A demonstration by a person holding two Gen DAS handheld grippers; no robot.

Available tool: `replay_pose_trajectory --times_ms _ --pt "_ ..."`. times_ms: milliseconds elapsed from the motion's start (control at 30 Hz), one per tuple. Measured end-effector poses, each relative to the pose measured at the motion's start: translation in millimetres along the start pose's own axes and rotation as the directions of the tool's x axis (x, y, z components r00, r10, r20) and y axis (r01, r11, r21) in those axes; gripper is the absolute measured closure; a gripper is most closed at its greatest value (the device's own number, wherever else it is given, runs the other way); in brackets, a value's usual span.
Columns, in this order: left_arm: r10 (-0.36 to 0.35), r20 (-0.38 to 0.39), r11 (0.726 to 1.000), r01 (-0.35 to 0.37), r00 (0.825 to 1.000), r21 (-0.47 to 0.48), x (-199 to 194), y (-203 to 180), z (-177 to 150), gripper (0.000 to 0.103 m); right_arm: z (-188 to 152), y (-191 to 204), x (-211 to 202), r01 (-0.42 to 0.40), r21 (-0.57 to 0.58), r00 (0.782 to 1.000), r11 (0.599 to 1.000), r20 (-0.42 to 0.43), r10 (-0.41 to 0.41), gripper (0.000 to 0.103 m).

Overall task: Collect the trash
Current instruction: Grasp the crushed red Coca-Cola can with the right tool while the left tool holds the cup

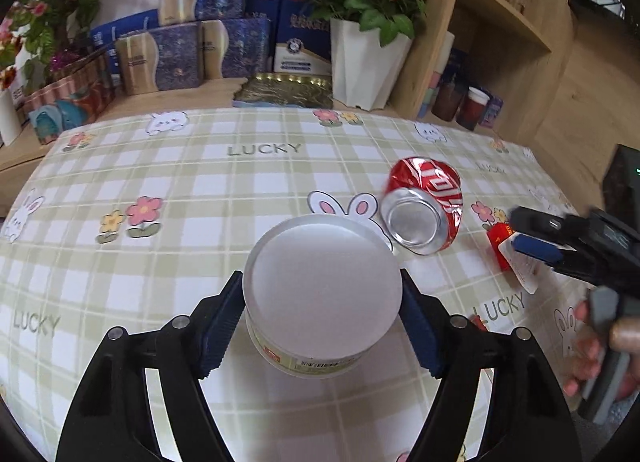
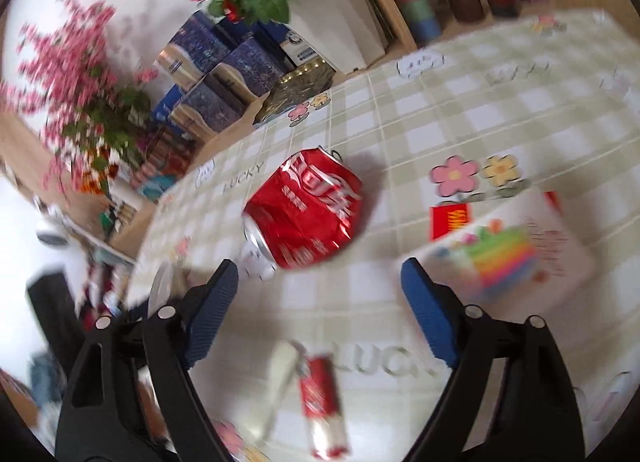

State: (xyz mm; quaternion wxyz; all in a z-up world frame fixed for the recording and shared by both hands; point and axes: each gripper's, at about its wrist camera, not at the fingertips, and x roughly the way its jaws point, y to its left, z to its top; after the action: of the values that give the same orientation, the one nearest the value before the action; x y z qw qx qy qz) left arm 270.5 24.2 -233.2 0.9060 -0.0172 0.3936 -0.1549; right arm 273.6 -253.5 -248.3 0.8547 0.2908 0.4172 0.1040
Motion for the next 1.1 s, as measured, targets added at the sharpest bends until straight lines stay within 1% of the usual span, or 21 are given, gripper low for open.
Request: replay_pose_trajectory --times_ms 100,167,300,367,400,500,667,733,767,800,833,967,1100 --pt "-0.002 0.031 1.000 0.003 1.000 -0.017 -21.0 9.6 -4.6 0.031 10.6 2.6 13.7 0.038 0.012 0.999 0.999 0.014 -0.038 0.021" --pt "-0.006 0.046 1.000 0.007 0.999 -0.030 -31.2 15.3 -7.9 0.031 17.9 5.7 20.3 0.075 -0.009 0.997 0.997 0.030 -0.075 0.021" --pt "-0.005 0.075 0.997 0.010 0.997 -0.072 -49.5 27.8 -15.4 0.031 30.8 12.3 35.6 0.116 -0.060 0.992 0.991 0.047 -0.113 0.021" --pt "0.007 0.087 0.997 0.000 0.996 -0.078 -55.0 29.5 -17.8 0.031 33.8 13.0 46.4 0.117 -0.049 0.993 0.992 0.036 -0.115 0.021" --pt "0.012 0.094 0.997 -0.005 0.995 -0.077 -59.0 29.7 -19.5 0.031 34.1 14.7 53.3 0.104 -0.036 0.994 0.994 0.030 -0.103 0.021" --pt "-0.006 0.103 0.996 0.015 0.995 -0.089 -66.7 30.1 -23.2 0.031 35.2 18.3 66.4 0.111 -0.016 0.994 0.994 0.027 -0.111 0.021" --pt "-0.026 0.115 0.994 0.038 0.993 -0.103 -79.2 33.5 -30.6 0.031 41.5 20.2 90.9 0.202 0.009 0.979 0.979 0.032 -0.202 0.022" --pt "-0.026 0.119 0.994 0.039 0.992 -0.105 -83.7 35.0 -32.6 0.031 44.1 14.9 99.5 0.202 0.050 0.979 0.978 0.010 -0.203 0.026" --pt "-0.027 0.120 0.994 0.040 0.992 -0.106 -85.8 36.3 -33.5 0.031 44.8 15.4 99.4 0.207 0.051 0.978 0.977 0.020 -0.209 0.027" --pt "-0.026 0.121 0.994 0.039 0.992 -0.106 -87.9 37.2 -34.7 0.031 45.6 15.9 101.3 0.208 0.046 0.978 0.977 0.009 -0.209 0.036" --pt "-0.025 0.121 0.993 0.038 0.992 -0.109 -89.9 38.4 -36.5 0.031 45.7 16.8 102.3 0.212 0.036 0.977 0.977 -0.001 -0.212 0.048" --pt "-0.021 0.122 0.991 0.036 0.992 -0.127 -95.8 43.5 -41.4 0.031 42.2 20.7 95.4 0.187 0.015 0.982 0.982 -0.023 -0.186 0.048" --pt "-0.026 0.130 0.989 0.044 0.991 -0.139 -103.3 44.0 -42.9 0.031 39.2 28.4 73.2 0.151 -0.007 0.988 0.989 0.022 -0.151 0.049"
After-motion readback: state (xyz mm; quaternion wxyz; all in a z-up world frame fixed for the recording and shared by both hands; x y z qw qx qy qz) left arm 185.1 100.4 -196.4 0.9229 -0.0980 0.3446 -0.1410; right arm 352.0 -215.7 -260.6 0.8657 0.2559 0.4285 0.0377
